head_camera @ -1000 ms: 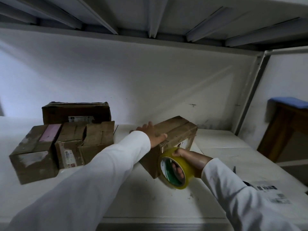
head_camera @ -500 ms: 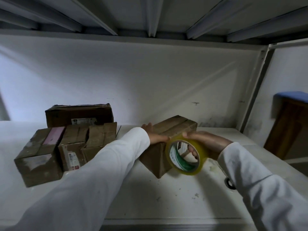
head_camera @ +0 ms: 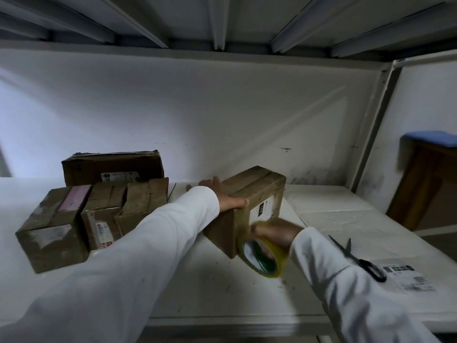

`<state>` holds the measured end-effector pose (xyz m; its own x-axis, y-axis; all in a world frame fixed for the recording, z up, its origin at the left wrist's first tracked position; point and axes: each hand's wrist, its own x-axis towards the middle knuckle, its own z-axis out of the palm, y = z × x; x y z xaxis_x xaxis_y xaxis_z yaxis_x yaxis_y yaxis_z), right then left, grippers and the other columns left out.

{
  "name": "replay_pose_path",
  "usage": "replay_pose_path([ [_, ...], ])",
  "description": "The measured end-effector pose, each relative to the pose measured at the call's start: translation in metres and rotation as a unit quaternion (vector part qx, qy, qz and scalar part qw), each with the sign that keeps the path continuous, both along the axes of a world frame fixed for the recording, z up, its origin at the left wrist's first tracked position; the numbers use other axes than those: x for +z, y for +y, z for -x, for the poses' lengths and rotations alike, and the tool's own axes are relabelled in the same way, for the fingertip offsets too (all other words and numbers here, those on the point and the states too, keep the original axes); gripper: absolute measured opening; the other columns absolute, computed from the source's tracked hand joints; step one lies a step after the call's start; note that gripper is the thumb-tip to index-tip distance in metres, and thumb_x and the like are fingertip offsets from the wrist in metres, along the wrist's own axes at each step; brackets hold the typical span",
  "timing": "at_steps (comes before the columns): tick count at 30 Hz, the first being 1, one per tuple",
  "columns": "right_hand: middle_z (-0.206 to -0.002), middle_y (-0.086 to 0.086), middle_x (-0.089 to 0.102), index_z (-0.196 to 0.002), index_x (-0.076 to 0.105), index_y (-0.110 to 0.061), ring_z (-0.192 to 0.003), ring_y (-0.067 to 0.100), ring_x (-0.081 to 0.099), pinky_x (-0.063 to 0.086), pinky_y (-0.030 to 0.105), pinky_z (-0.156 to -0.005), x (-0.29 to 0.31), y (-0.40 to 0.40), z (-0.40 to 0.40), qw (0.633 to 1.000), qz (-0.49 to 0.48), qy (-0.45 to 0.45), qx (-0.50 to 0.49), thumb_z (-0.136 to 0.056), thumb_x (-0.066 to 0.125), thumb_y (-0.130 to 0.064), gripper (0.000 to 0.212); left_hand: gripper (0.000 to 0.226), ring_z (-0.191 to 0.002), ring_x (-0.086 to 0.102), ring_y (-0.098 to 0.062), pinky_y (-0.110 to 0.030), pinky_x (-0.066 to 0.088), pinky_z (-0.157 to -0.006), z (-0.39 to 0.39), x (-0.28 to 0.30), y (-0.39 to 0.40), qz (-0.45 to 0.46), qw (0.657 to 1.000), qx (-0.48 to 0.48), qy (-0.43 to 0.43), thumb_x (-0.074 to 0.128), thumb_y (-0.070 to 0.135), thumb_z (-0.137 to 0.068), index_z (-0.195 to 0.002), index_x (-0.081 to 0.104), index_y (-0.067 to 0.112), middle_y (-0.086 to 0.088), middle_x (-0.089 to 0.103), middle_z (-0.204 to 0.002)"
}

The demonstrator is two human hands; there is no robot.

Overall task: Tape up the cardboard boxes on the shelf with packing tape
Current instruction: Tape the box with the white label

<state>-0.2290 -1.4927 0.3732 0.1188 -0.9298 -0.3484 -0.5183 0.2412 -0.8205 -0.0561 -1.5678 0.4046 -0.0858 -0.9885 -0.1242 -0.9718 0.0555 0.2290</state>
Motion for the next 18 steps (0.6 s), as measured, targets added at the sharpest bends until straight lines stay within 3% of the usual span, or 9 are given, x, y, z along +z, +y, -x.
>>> replay_pose_path([
  [3, -0.074, -0.001, 0.064, -0.09, 0.061, -0.018, -0.064, 0.011, 0.058, 0.046, 0.019, -0.057, -0.004, 0.011, 0.006, 0.999, -0.017, 0.032, -0.023, -0.093, 0.05, -0.044, 0.028, 0.105, -0.146, 0.01, -0.029, -0.058, -0.001, -0.115, 0.012, 0.007, 0.01, 0.041, 0.995, -0.035, -0.085, 0.033, 0.085, -0.075, -0.152, 0.007, 0.017, -0.006, 0.014, -0.158],
  [6, -0.071, -0.002, 0.062, -0.085, 0.059, -0.02, -0.061, 0.01, 0.057, 0.045, 0.018, -0.057, -0.004, 0.011, 0.01, 0.999, -0.029, 0.031, -0.024, -0.094, 0.047, -0.046, 0.03, 0.106, -0.145, 0.012, -0.033, -0.06, -0.001, -0.114, 0.022, 0.008, 0.018, 0.034, 0.993, -0.045, -0.106, 0.033, 0.085, -0.074, -0.152, 0.006, 0.018, -0.006, 0.008, -0.159],
  [8, -0.067, -0.001, 0.064, -0.083, 0.062, -0.017, -0.059, 0.011, 0.058, 0.048, 0.02, -0.063, -0.003, 0.008, 0.006, 0.999, -0.039, 0.029, -0.023, -0.092, 0.049, -0.045, 0.032, 0.12, -0.145, 0.008, -0.034, -0.059, 0.007, -0.115, 0.019, 0.005, 0.016, -0.004, 0.998, -0.024, -0.061, 0.048, 0.085, -0.066, -0.152, -0.005, 0.019, -0.007, -0.001, -0.16],
  [11, -0.067, -0.001, 0.064, -0.082, 0.062, -0.017, -0.06, 0.011, 0.059, 0.048, 0.019, -0.059, -0.001, 0.008, 0.004, 0.998, -0.041, 0.042, -0.013, -0.093, 0.049, -0.044, 0.032, 0.122, -0.142, 0.018, -0.034, -0.051, 0.026, -0.112, 0.017, 0.003, 0.018, 0.028, 0.999, -0.029, -0.009, 0.062, 0.075, -0.067, -0.15, -0.01, 0.022, -0.011, 0.014, -0.156],
  [14, -0.08, -0.001, 0.066, -0.099, 0.061, -0.018, -0.069, 0.011, 0.063, 0.05, 0.017, -0.057, 0.011, 0.011, 0.013, 0.999, -0.032, 0.028, 0.025, -0.087, 0.057, -0.049, 0.033, 0.121, -0.139, 0.026, -0.035, -0.046, 0.032, -0.109, 0.017, 0.005, 0.021, 0.048, 0.997, -0.041, 0.048, 0.067, 0.065, -0.07, -0.149, -0.017, 0.027, -0.013, 0.021, -0.154],
  [16, -0.093, 0.001, 0.07, -0.112, 0.059, -0.017, -0.083, 0.017, 0.067, 0.055, 0.023, -0.071, 0.028, 0.013, 0.024, 0.998, -0.001, -0.031, 0.053, -0.069, 0.075, -0.052, 0.058, 0.117, -0.141, 0.024, -0.033, -0.041, 0.029, -0.111, 0.01, 0.012, 0.018, -0.007, 0.985, -0.026, 0.169, 0.068, 0.06, -0.074, -0.149, -0.016, 0.027, -0.011, 0.015, -0.158],
  [18, -0.082, 0.001, 0.073, -0.107, 0.061, -0.014, -0.074, 0.015, 0.07, 0.056, 0.023, -0.065, 0.054, 0.017, 0.036, 0.989, 0.037, -0.12, 0.079, -0.054, 0.08, -0.046, 0.065, 0.11, -0.141, 0.026, -0.03, -0.037, 0.032, -0.109, 0.001, 0.023, 0.016, -0.059, 0.944, 0.008, 0.324, 0.068, 0.054, -0.077, -0.152, -0.008, 0.025, -0.007, 0.016, -0.158],
])
